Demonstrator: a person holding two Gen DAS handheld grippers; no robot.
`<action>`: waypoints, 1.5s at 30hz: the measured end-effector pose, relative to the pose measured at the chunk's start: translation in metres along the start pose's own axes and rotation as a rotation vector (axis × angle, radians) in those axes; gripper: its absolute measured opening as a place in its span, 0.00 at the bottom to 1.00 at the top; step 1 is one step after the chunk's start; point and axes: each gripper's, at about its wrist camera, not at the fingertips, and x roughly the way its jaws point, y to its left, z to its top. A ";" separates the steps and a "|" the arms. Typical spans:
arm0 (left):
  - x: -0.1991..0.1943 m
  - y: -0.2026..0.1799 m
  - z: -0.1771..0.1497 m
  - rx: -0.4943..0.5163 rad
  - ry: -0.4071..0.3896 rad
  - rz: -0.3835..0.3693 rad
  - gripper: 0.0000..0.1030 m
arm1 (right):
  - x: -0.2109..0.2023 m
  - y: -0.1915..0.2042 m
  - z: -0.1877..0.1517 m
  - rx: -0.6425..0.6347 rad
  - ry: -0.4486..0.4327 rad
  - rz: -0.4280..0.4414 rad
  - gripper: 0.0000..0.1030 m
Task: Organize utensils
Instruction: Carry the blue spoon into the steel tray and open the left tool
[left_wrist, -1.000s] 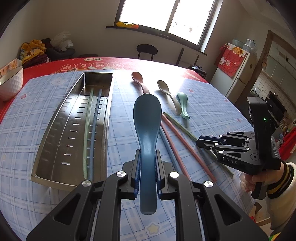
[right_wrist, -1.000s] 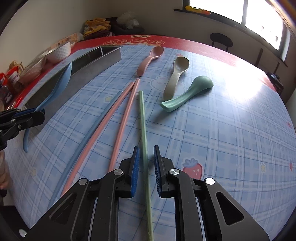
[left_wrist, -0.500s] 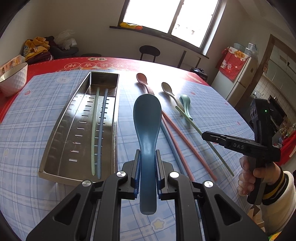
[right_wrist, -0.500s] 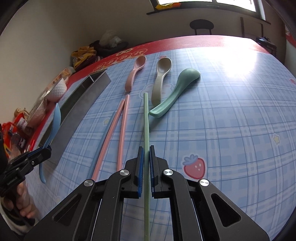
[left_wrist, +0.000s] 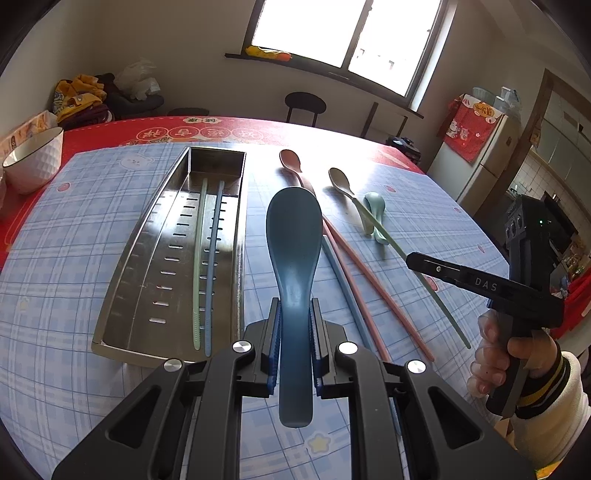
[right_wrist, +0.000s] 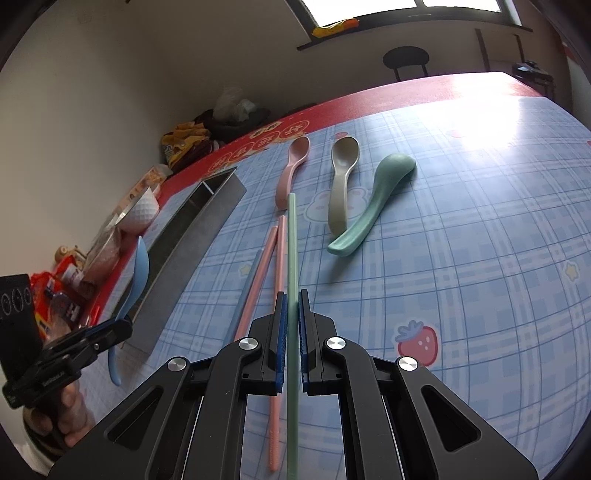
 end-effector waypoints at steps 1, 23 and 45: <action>-0.002 0.001 0.001 0.001 -0.002 0.004 0.13 | -0.001 0.001 0.001 -0.006 -0.016 0.003 0.06; 0.022 0.051 0.073 -0.009 0.077 0.150 0.13 | 0.000 -0.001 0.000 -0.014 -0.066 0.110 0.06; 0.106 0.076 0.095 0.028 0.294 0.297 0.14 | -0.003 -0.012 -0.001 0.019 -0.068 0.156 0.06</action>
